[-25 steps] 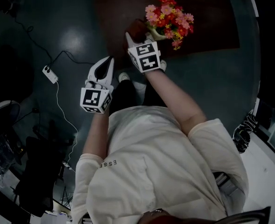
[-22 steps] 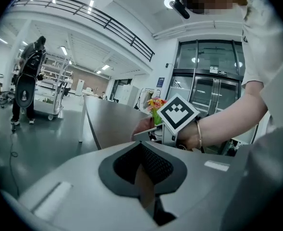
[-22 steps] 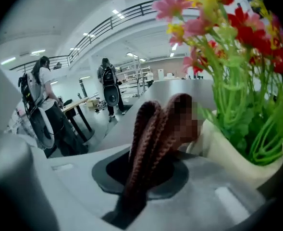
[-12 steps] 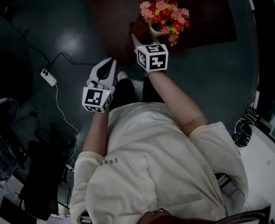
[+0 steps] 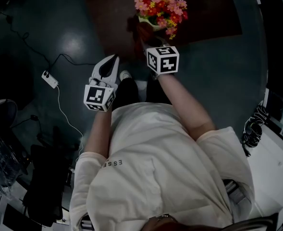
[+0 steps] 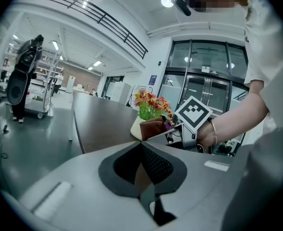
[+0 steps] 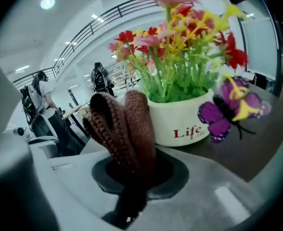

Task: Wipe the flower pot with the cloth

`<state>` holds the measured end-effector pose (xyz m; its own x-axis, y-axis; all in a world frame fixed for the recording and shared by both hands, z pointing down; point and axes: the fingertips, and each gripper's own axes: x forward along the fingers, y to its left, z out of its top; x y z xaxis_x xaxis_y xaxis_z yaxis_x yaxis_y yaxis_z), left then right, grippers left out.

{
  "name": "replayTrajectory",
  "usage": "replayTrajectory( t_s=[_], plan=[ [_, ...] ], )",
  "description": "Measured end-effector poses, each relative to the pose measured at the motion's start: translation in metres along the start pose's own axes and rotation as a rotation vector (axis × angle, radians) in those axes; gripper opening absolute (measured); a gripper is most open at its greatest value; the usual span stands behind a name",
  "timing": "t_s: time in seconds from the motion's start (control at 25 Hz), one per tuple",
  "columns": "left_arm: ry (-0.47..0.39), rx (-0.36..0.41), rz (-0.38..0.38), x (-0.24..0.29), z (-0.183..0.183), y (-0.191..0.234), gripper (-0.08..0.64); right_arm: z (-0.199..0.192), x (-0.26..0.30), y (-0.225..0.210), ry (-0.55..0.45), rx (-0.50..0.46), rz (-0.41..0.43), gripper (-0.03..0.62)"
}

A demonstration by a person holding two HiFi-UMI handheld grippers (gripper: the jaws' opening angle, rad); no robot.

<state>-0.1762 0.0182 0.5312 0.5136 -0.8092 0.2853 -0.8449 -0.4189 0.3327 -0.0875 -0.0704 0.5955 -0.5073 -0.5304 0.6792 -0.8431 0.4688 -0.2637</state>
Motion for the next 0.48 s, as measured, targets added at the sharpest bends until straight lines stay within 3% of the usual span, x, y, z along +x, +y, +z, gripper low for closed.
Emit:
replayTrajectory(
  t_s=[0.28, 0.36, 0.48],
  plan=[
    [0.011, 0.007, -0.045, 0.021, 0.0, -0.02, 0.012, -0.019, -0.02, -0.021, 0.057, -0.005, 0.066, 0.044],
    [0.003, 0.018, -0.052, 0.027, 0.007, -0.024, 0.012, -0.026, -0.03, -0.026, 0.099, -0.09, 0.083, 0.044],
    [-0.017, 0.028, -0.03, 0.036, 0.02, -0.023, 0.012, -0.034, -0.049, -0.047, 0.151, -0.249, 0.031, 0.044]
  ],
)
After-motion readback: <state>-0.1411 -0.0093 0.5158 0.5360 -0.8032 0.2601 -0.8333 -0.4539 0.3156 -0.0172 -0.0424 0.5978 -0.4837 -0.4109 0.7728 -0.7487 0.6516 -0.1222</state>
